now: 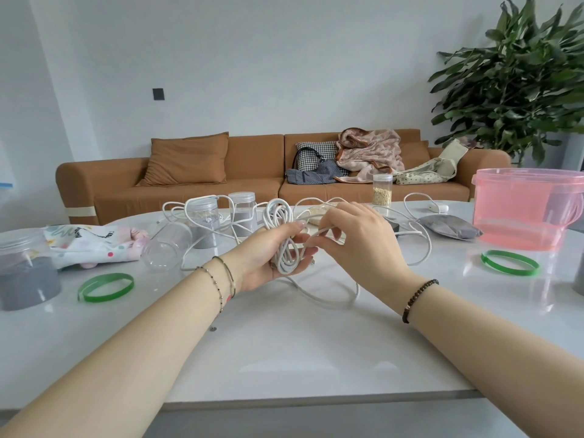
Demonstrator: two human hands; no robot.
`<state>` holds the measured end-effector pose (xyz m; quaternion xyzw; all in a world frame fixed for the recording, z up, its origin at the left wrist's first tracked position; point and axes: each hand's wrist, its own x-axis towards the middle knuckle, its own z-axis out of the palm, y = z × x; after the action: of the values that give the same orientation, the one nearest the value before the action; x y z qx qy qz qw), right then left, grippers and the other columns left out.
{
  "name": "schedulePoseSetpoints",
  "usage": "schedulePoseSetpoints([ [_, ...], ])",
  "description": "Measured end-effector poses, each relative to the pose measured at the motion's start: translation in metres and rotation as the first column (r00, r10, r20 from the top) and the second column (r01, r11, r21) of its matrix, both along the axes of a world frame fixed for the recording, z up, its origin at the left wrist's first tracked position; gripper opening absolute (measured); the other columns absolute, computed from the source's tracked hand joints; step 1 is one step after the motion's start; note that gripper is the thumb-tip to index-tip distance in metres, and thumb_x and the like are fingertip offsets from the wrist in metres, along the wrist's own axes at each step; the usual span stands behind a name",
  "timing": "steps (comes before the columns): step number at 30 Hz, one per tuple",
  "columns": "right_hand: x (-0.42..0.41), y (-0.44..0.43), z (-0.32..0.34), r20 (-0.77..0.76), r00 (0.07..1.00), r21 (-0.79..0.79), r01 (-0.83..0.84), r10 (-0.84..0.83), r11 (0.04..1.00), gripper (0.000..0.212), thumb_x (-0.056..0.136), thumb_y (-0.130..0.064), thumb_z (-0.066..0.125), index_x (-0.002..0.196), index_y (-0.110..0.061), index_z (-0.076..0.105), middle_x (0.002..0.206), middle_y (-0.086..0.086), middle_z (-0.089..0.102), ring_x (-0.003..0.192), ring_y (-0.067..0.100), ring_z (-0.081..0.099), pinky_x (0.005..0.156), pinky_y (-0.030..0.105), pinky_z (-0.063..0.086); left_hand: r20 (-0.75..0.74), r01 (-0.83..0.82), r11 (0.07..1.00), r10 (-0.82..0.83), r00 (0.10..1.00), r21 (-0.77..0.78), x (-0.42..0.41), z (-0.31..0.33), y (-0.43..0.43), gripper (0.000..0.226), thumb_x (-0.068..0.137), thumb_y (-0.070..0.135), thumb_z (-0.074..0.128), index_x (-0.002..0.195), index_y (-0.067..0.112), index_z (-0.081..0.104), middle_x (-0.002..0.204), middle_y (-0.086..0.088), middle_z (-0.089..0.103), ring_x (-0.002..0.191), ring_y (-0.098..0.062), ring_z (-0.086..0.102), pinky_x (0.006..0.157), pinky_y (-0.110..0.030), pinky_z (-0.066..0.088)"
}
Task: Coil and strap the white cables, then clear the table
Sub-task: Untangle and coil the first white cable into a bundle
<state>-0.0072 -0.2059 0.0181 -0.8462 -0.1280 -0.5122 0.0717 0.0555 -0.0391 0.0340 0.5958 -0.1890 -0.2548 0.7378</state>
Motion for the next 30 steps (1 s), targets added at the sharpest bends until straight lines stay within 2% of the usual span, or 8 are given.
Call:
schedulePoseSetpoints([
  [2,0.0,-0.001,-0.001,-0.058,0.998,0.109,0.035,-0.029,0.993,0.038,0.077,-0.046,0.078,0.07,-0.022,0.049,0.064,-0.011,0.044,0.062,0.017,0.045,0.054,0.025,0.031,0.025,-0.018,1.0,0.018,1.0,0.021,-0.001,-0.001,-0.002,0.024,0.097,0.027,0.063,0.088,0.005,0.062,0.08,-0.007,0.066,0.062,-0.016,0.063,0.055,-0.026,0.056],
  [4,0.002,-0.002,-0.002,-0.107,0.994,0.184,-0.001,0.021,0.983,0.041,0.08,-0.044,0.078,0.071,-0.02,0.046,0.066,-0.01,0.043,0.061,0.016,0.043,0.053,0.029,0.036,0.043,-0.022,1.0,0.022,0.999,0.007,0.0,-0.001,-0.004,0.025,0.099,0.029,0.06,0.086,0.008,0.058,0.077,-0.005,0.061,0.056,-0.014,0.052,0.047,-0.022,0.045],
  [6,0.006,-0.002,-0.004,-0.14,0.978,0.212,-0.126,0.158,0.969,0.031,0.087,-0.032,0.074,0.076,-0.014,0.05,0.073,-0.01,0.047,0.065,0.012,0.043,0.058,0.034,0.04,0.066,-0.01,1.0,0.01,0.998,0.0,0.001,-0.002,-0.004,0.023,0.1,0.028,0.057,0.087,0.01,0.056,0.072,-0.005,0.061,0.052,-0.012,0.043,0.045,-0.02,0.034],
  [9,0.009,-0.003,-0.006,-0.156,0.956,0.222,-0.213,0.25,0.952,0.017,0.094,-0.02,0.066,0.083,-0.011,0.057,0.078,-0.014,0.047,0.07,0.004,0.045,0.064,0.03,0.04,0.103,-0.013,1.0,0.013,0.995,0.003,0.005,-0.005,-0.002,0.021,0.102,0.027,0.053,0.09,0.01,0.056,0.063,-0.006,0.059,0.052,-0.012,0.035,0.044,-0.018,0.025],
  [13,0.009,-0.003,-0.005,-0.147,0.951,0.258,-0.228,0.271,0.939,0.014,0.095,-0.018,0.066,0.084,-0.01,0.06,0.079,-0.014,0.051,0.073,0.007,0.047,0.069,0.029,0.042,0.092,-0.02,1.0,0.021,0.996,-0.015,0.008,-0.007,-0.001,0.023,0.102,0.03,0.053,0.091,0.011,0.054,0.06,-0.006,0.051,0.051,-0.012,0.031,0.042,-0.017,0.021],
  [19,0.005,-0.005,-0.004,-0.159,0.979,0.348,-0.062,0.124,0.935,0.037,0.084,-0.051,0.07,0.074,-0.018,0.056,0.066,-0.011,0.053,0.065,0.017,0.049,0.061,0.039,0.045,0.009,0.169,0.982,-0.171,0.985,0.082,0.004,-0.009,-0.001,0.057,0.09,0.067,0.045,0.091,0.011,0.057,0.061,-0.002,0.042,0.052,-0.009,0.025,0.047,-0.017,0.015],
  [24,0.006,-0.003,-0.004,-0.139,0.964,0.25,-0.186,0.226,0.95,0.034,0.089,-0.036,0.071,0.074,-0.011,0.054,0.068,-0.009,0.05,0.065,0.016,0.046,0.061,0.038,0.045,-0.057,0.261,0.952,-0.255,0.965,0.159,0.001,-0.012,-0.001,0.079,0.085,0.084,0.027,0.09,0.01,0.056,0.058,0.0,0.034,0.048,-0.007,0.021,0.038,-0.014,0.018],
  [30,0.003,-0.001,-0.002,-0.15,0.949,0.219,-0.24,0.276,0.946,0.03,0.102,-0.025,0.053,0.078,-0.007,0.05,0.074,-0.005,0.049,0.07,0.016,0.043,0.064,0.031,0.038,-0.066,0.225,0.965,-0.218,0.974,0.134,0.001,-0.011,0.001,0.083,0.083,0.087,0.018,0.085,0.012,0.053,0.054,0.002,0.029,0.041,-0.005,0.02,0.033,-0.013,0.015],
])
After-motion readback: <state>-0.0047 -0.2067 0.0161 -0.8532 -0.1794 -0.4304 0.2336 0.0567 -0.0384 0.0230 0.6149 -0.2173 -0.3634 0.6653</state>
